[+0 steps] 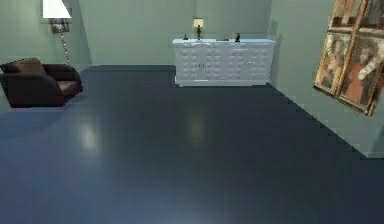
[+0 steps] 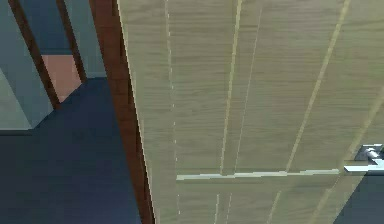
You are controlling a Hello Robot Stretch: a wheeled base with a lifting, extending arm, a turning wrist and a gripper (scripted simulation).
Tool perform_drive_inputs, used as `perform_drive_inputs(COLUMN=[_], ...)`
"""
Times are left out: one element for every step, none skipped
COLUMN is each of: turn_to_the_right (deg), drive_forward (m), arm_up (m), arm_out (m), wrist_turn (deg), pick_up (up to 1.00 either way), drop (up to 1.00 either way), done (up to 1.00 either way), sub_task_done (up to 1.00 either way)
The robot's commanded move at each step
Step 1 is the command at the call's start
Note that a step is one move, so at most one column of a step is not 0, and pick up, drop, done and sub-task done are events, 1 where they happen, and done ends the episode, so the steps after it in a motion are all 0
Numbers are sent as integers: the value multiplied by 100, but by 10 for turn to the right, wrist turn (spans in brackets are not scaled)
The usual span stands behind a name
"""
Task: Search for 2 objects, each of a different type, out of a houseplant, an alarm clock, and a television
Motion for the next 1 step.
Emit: perform_drive_inputs(turn_to_the_right=[-60], drive_forward=[0], arm_up=[0], arm_out=[0], wrist_turn=[0], pick_up=[0], drop=[0], done=[0], sub_task_done=[0])
